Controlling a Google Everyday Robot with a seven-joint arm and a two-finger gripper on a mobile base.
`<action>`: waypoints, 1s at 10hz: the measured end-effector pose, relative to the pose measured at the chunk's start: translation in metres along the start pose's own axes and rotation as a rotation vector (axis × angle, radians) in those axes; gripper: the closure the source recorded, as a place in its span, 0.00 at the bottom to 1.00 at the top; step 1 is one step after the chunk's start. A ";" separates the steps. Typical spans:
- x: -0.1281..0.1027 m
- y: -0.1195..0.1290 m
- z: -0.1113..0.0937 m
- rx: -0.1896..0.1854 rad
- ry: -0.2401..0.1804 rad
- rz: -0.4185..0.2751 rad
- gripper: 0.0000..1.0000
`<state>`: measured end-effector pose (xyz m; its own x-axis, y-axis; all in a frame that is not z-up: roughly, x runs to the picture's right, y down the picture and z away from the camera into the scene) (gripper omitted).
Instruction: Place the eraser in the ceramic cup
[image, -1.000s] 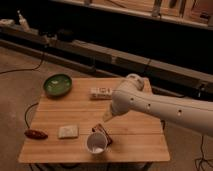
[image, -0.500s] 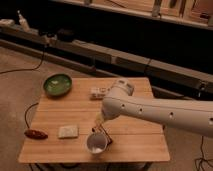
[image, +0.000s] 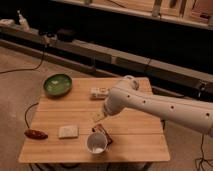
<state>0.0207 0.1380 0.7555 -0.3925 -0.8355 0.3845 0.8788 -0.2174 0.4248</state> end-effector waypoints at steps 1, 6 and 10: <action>0.001 0.006 0.002 -0.005 -0.007 0.010 0.20; 0.011 -0.014 0.027 -0.007 -0.065 -0.040 0.20; 0.006 -0.034 0.072 -0.055 -0.166 -0.079 0.20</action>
<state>-0.0312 0.1765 0.8022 -0.4965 -0.7209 0.4835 0.8550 -0.3101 0.4157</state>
